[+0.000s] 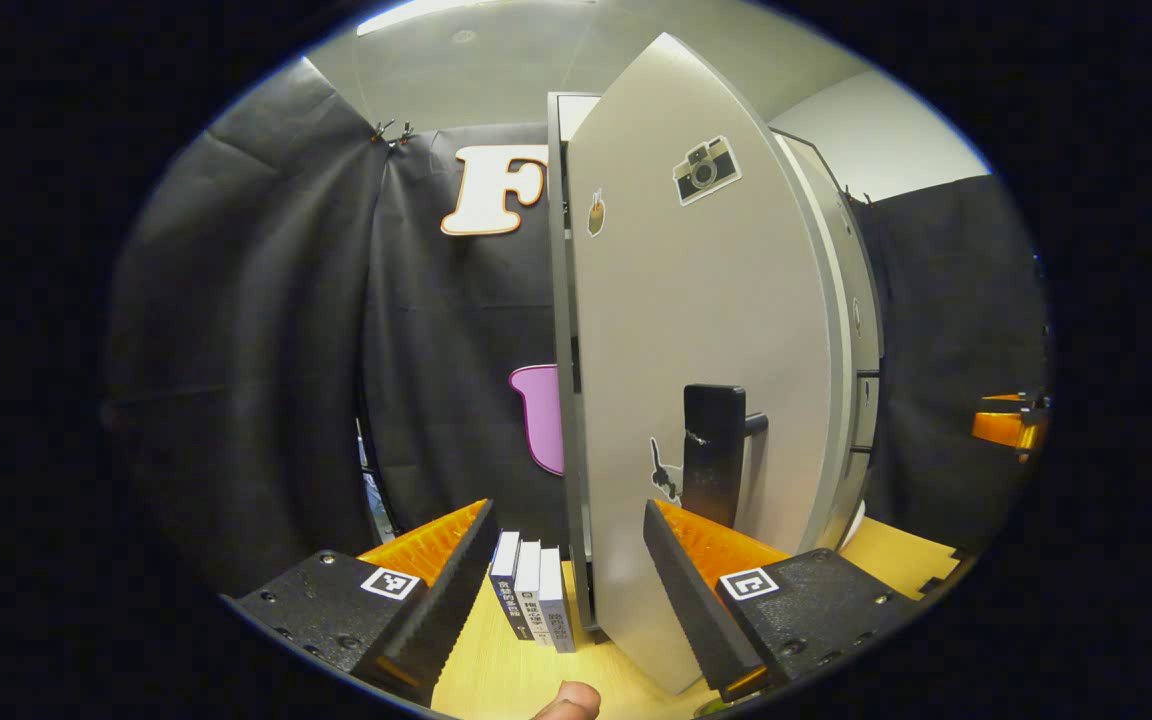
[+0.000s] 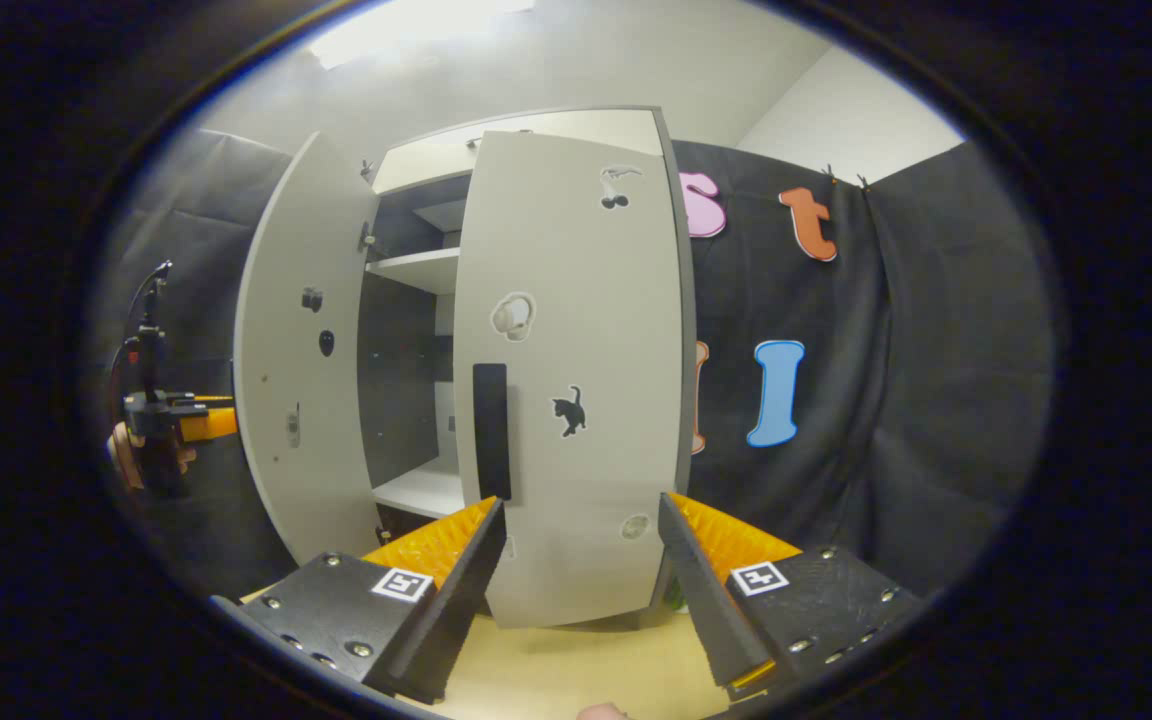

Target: Grasp the bottle in the cabinet with the left hand and place it on the coaster, then close the right door with the right hand and the left door with the left hand.

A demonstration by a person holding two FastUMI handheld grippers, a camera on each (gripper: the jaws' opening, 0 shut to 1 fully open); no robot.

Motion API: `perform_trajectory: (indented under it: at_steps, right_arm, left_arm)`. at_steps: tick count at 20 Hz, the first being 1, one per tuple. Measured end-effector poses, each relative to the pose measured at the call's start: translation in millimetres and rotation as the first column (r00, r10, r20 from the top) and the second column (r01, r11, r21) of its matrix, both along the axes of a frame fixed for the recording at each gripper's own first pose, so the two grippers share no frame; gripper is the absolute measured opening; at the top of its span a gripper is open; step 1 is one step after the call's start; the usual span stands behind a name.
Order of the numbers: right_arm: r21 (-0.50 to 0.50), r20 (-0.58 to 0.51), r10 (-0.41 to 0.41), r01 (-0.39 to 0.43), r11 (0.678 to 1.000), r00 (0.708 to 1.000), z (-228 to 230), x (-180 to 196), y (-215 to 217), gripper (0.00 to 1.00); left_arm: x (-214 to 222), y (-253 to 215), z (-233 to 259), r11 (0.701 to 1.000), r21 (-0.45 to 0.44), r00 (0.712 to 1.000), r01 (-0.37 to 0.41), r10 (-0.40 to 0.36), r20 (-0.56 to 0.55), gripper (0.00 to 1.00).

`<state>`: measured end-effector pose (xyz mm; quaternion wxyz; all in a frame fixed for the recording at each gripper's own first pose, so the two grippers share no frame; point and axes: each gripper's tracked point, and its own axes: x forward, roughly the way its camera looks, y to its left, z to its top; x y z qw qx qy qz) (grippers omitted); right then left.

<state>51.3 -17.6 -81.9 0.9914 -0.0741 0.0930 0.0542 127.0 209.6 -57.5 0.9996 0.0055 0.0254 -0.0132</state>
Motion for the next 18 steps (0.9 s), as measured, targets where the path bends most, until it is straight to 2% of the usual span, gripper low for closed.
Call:
perform_trajectory:
  at_steps: [1,3,4,7,8,9,12,16,18]
  right_arm:
    - [0.002,0.007,0.005,-0.005,1.000,1.000,5,-6,-5,0.93]
    - [0.003,0.024,0.013,-0.013,1.000,1.000,16,-18,-15,0.89]
    - [0.001,0.030,0.008,-0.008,1.000,1.000,20,-25,-22,0.93]
    - [0.005,0.040,0.010,-0.010,1.000,0.999,31,-45,-34,0.93]
    - [0.009,0.037,0.010,-0.011,1.000,0.999,33,-51,-38,0.89]
    - [0.014,0.038,0.009,-0.009,1.000,0.999,37,-57,-42,0.93]
    - [0.028,0.036,0.011,-0.012,1.000,0.999,45,-75,-51,0.93]
    - [0.023,0.054,-0.023,0.022,0.999,0.998,57,-100,-71,0.93]
    - [0.014,0.053,-0.014,0.013,1.000,0.999,57,-116,-75,0.93]
  left_arm:
    - [0,-5,-1,1.000,-0.008,1.000,-0.010,0.010,-0.008,0.89]
    - [2,-11,2,0.999,-0.017,0.999,-0.034,0.034,-0.012,0.91]
    - [2,-10,2,0.999,-0.016,0.999,-0.050,0.050,-0.016,0.92]
    - [1,-8,4,0.996,0.002,0.996,-0.086,0.086,-0.008,0.92]
    - [1,-8,4,0.995,0.001,0.995,-0.096,0.096,-0.005,0.90]
    - [1,-9,3,0.994,-0.006,0.994,-0.105,0.105,-0.004,0.90]
    - [2,-18,-5,0.992,-0.054,0.993,-0.113,0.112,-0.026,0.90]
    - [3,-29,-8,0.988,-0.050,0.989,-0.147,0.146,-0.026,0.90]
    - [3,-36,-11,0.987,-0.047,0.988,-0.154,0.153,-0.025,0.90]
